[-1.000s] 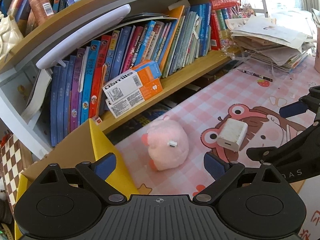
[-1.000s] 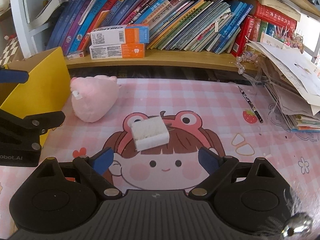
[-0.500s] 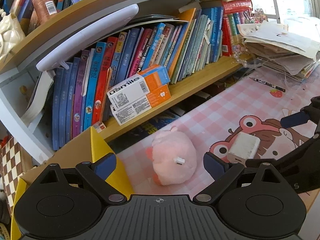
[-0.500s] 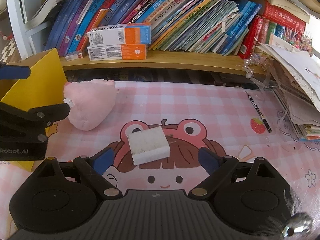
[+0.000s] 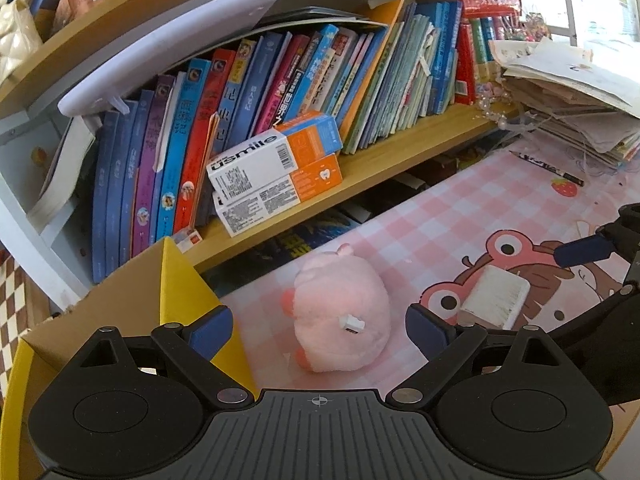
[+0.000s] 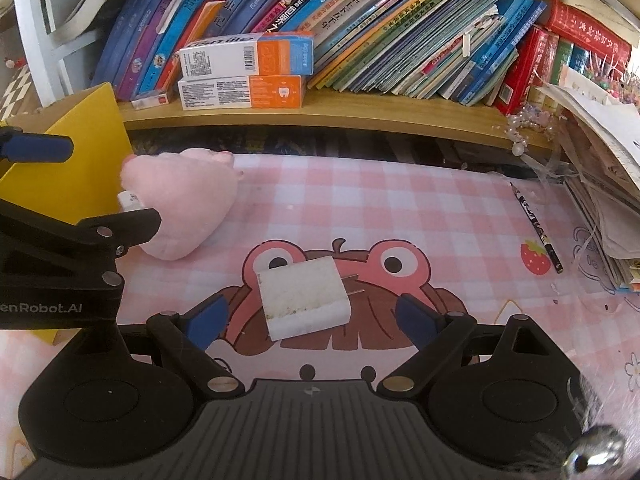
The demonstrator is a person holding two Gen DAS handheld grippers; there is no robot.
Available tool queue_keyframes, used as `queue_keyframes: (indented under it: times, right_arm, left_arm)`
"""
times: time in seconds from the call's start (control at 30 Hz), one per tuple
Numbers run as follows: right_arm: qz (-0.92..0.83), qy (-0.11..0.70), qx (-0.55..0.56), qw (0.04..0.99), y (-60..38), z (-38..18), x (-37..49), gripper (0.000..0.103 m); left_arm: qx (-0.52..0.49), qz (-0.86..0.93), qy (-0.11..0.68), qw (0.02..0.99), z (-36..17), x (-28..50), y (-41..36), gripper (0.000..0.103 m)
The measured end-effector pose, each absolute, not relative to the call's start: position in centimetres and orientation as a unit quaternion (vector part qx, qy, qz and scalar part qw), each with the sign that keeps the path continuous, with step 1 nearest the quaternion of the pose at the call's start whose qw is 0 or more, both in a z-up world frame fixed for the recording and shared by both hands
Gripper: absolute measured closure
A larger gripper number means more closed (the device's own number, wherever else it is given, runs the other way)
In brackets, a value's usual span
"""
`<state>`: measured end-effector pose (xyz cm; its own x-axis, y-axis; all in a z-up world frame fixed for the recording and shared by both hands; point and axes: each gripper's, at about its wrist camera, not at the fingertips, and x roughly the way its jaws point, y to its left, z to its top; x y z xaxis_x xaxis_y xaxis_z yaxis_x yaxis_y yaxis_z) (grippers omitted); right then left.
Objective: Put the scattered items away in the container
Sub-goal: 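Lower the left tool toward the pink plush pig while the right tool approaches the white charger, then close the left gripper on the plush pig while the right gripper grasps the white charger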
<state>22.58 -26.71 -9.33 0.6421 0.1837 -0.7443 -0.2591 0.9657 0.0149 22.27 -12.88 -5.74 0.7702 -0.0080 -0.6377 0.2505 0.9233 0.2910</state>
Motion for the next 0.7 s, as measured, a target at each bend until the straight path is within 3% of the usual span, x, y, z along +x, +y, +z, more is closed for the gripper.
queue_keyframes:
  times: [0.3,0.7]
  right_arm:
    - [0.124,0.408,-0.045,0.903,-26.5,-10.0,23.6,0.016]
    - [0.12,0.411,-0.043,0.903,-26.4,-10.6,24.7,0.024]
  left_arm:
    - [0.157,-0.064,0.344,0.923,-6.5,23.7,-12.5,0.017]
    - [0.163,-0.059,0.338,0.925,-7.1,24.6,-12.5,0.018]
